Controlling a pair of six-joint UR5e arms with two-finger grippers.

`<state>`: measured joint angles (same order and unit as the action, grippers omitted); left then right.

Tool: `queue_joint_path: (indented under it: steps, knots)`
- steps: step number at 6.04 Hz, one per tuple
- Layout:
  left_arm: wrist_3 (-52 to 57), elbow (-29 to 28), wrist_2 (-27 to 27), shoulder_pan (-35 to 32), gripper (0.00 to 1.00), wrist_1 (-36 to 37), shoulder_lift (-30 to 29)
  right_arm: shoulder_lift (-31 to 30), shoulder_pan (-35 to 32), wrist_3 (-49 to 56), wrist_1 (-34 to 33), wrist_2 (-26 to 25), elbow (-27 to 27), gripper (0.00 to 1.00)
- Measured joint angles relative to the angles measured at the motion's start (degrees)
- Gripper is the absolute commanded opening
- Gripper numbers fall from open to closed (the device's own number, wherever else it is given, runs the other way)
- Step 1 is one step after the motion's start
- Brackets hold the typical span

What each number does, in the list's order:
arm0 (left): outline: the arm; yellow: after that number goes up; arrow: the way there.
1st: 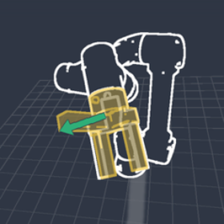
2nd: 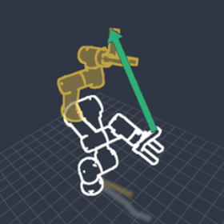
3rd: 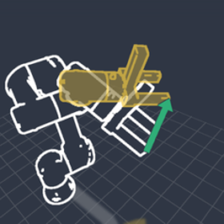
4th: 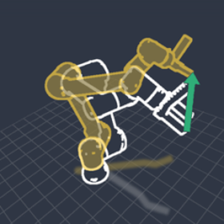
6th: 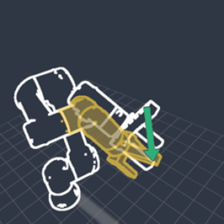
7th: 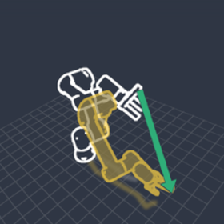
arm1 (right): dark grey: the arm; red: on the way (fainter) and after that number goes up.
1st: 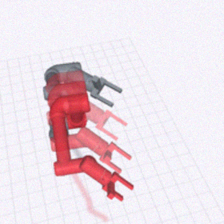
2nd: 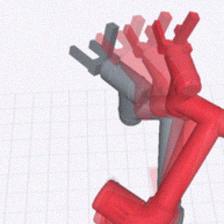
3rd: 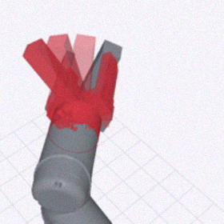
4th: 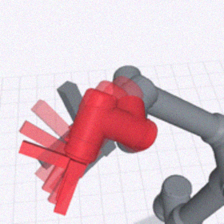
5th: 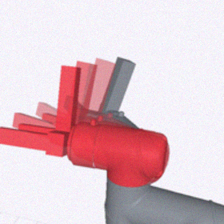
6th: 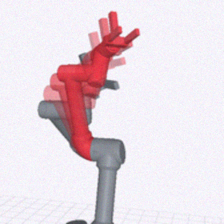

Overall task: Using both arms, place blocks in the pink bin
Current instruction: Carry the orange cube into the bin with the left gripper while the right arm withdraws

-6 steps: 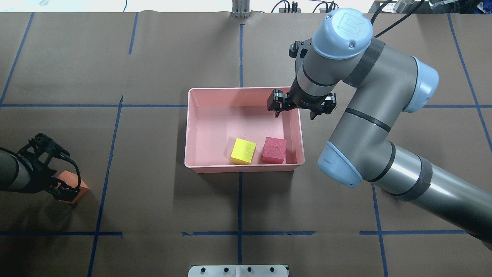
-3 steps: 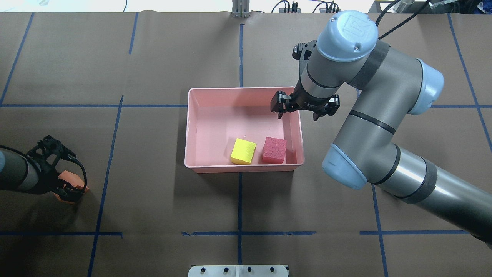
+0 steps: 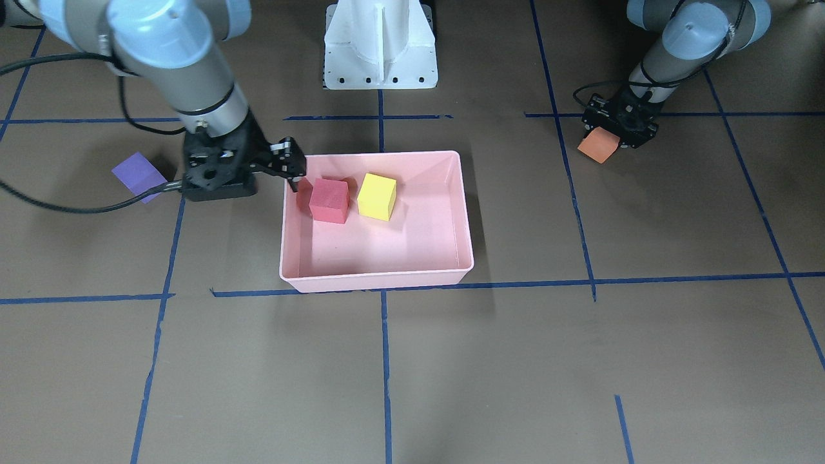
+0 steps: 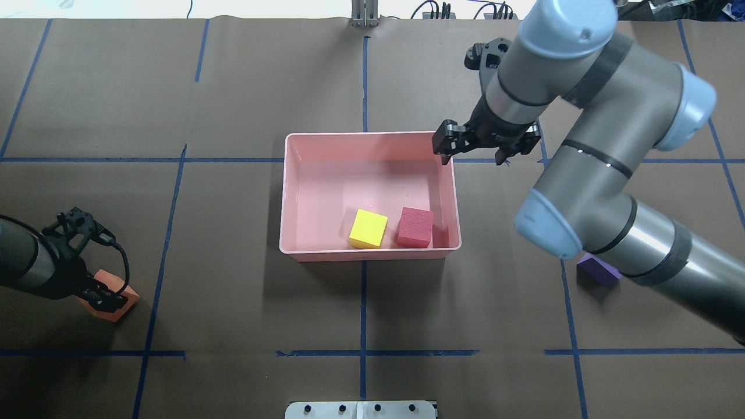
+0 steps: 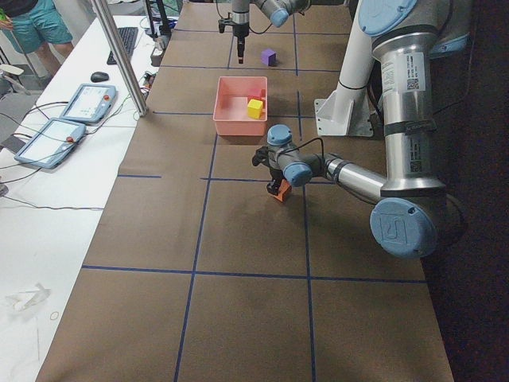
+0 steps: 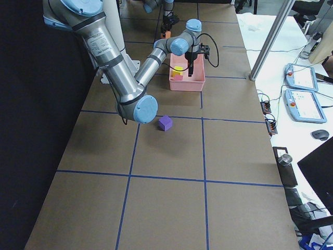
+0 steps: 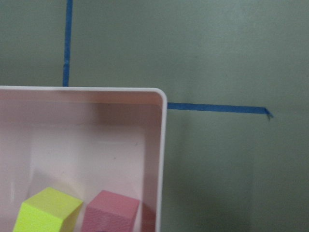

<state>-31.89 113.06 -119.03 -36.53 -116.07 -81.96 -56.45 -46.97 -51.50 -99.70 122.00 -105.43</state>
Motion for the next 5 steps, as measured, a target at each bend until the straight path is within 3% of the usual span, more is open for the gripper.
queue_joint_path:
  steps: [1,3,4,5]
  knots:
    - [-0.03,2.87,-0.75,-2.04,0.35,9.10,-4.87,-2.49,-3.49,8.03,-0.19,1.62,0.05,1.00]
    - [-3.24,8.32,-0.86,-4.69,0.36,33.41,-21.50,-9.29,-9.28,22.85,0.29,5.37,-0.02,1.00]
    - [-9.57,7.47,-0.80,-4.82,0.36,39.97,-30.45,-12.87,-11.04,28.68,0.54,6.12,-0.61,1.00]
    - [-17.18,3.07,-0.68,-4.20,0.38,42.34,-38.81,-16.73,-11.94,32.53,2.63,6.28,-1.50,1.00]
